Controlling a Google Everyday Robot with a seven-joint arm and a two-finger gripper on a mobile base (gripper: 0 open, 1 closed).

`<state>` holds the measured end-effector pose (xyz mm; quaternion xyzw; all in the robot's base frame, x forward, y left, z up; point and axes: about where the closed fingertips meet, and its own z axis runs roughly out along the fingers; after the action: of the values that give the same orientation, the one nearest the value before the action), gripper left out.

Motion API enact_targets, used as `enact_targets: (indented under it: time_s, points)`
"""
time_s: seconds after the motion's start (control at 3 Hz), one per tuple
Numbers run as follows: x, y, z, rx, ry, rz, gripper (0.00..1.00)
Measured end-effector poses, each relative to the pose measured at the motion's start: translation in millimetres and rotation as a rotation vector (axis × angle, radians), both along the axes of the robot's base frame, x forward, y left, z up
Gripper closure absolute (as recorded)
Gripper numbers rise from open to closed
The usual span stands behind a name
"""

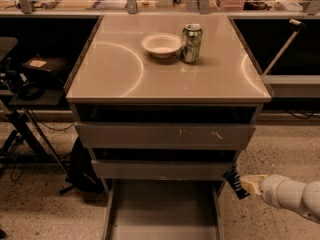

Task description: Pick rxbar blueberry from bottom drawer and place on counter

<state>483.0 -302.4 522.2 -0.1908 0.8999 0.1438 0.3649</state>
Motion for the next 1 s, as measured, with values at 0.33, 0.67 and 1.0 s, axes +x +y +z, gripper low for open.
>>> enact_targets:
  time_s: [0.33, 0.67, 1.0]
  points:
    - [2, 21, 106, -0.042, -0.113, 0.040, 1.00]
    - [2, 27, 120, -0.057, -0.121, 0.056, 1.00]
    - [8, 24, 103, -0.071, -0.084, 0.045, 1.00]
